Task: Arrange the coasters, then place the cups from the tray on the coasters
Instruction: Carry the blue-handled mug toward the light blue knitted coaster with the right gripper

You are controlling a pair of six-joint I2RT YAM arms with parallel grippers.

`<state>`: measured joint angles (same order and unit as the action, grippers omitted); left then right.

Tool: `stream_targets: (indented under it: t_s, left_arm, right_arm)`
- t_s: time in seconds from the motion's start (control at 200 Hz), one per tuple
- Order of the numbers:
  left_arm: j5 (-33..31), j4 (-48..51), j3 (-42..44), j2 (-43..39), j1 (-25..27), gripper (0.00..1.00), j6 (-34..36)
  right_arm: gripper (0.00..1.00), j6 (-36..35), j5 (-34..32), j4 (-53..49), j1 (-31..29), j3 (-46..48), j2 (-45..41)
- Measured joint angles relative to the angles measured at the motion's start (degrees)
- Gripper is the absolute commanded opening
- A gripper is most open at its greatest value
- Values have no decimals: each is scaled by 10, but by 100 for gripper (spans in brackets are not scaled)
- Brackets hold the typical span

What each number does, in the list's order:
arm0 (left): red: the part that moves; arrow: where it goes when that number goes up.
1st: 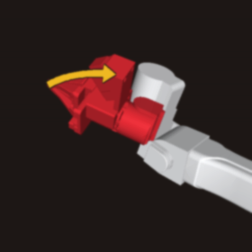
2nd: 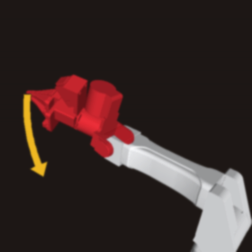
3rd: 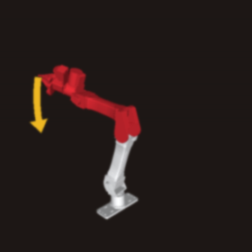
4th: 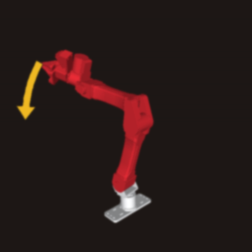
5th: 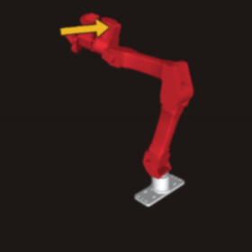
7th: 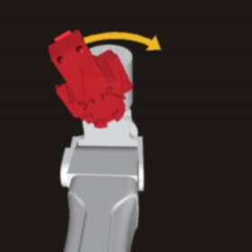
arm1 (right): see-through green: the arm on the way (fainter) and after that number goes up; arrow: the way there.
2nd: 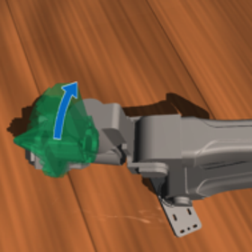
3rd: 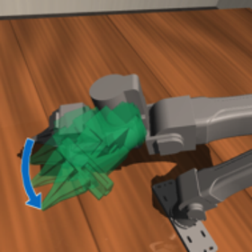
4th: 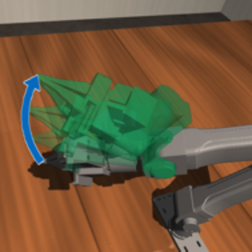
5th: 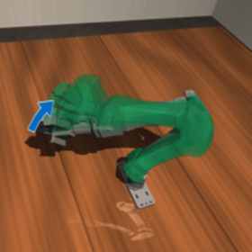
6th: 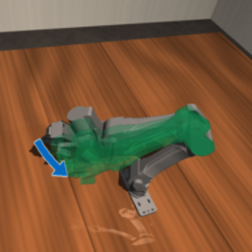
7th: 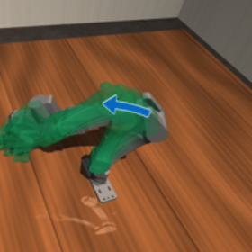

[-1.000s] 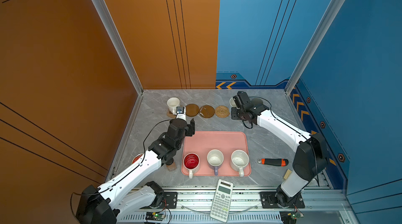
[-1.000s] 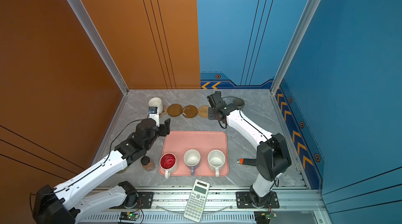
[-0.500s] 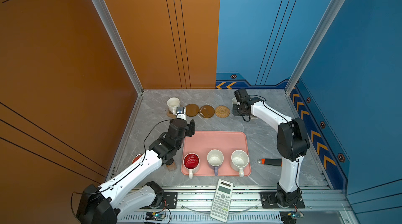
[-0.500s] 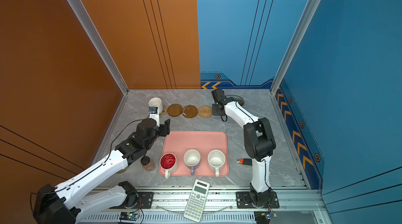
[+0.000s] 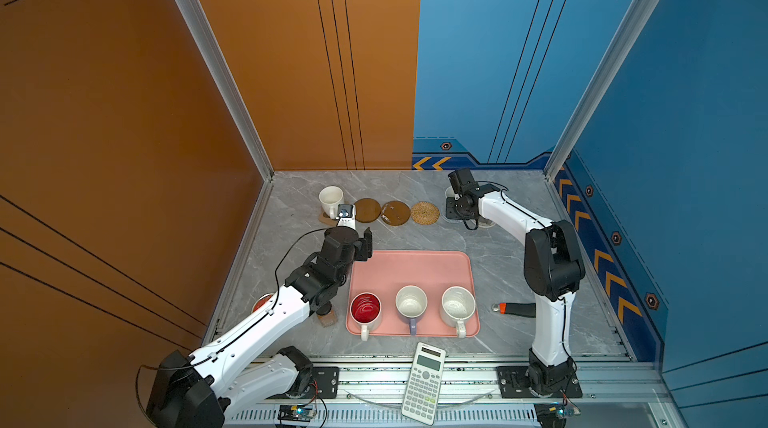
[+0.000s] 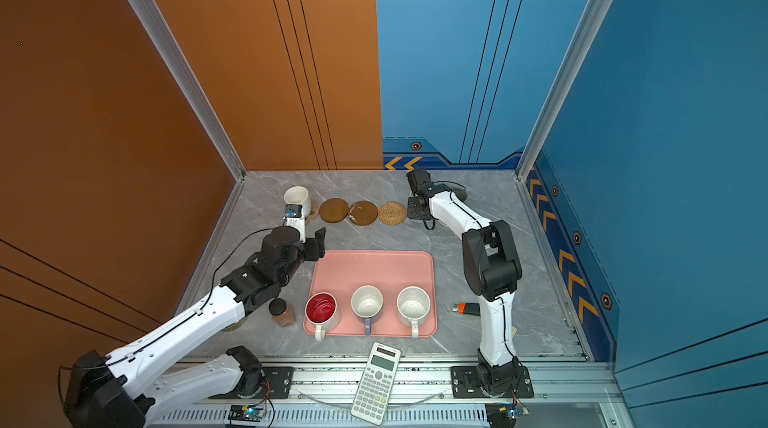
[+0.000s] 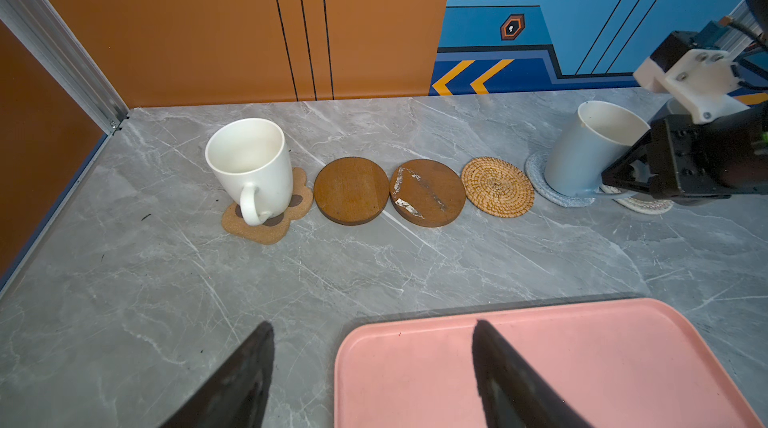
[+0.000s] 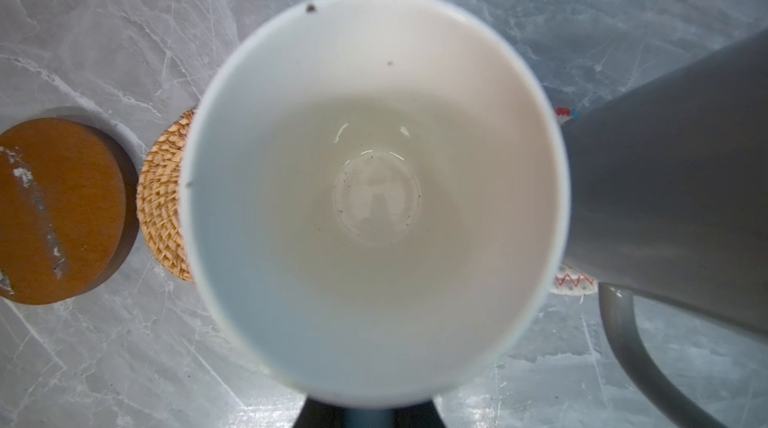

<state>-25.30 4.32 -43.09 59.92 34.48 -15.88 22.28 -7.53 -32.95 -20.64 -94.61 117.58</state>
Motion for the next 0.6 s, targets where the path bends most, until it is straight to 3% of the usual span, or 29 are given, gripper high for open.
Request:
stream_targets:
  t_s: [0.601]
  left_arm:
    - [0, 2, -1, 8, 0, 75, 0]
  right_arm:
    - [0, 0, -2, 6, 5, -4, 6]
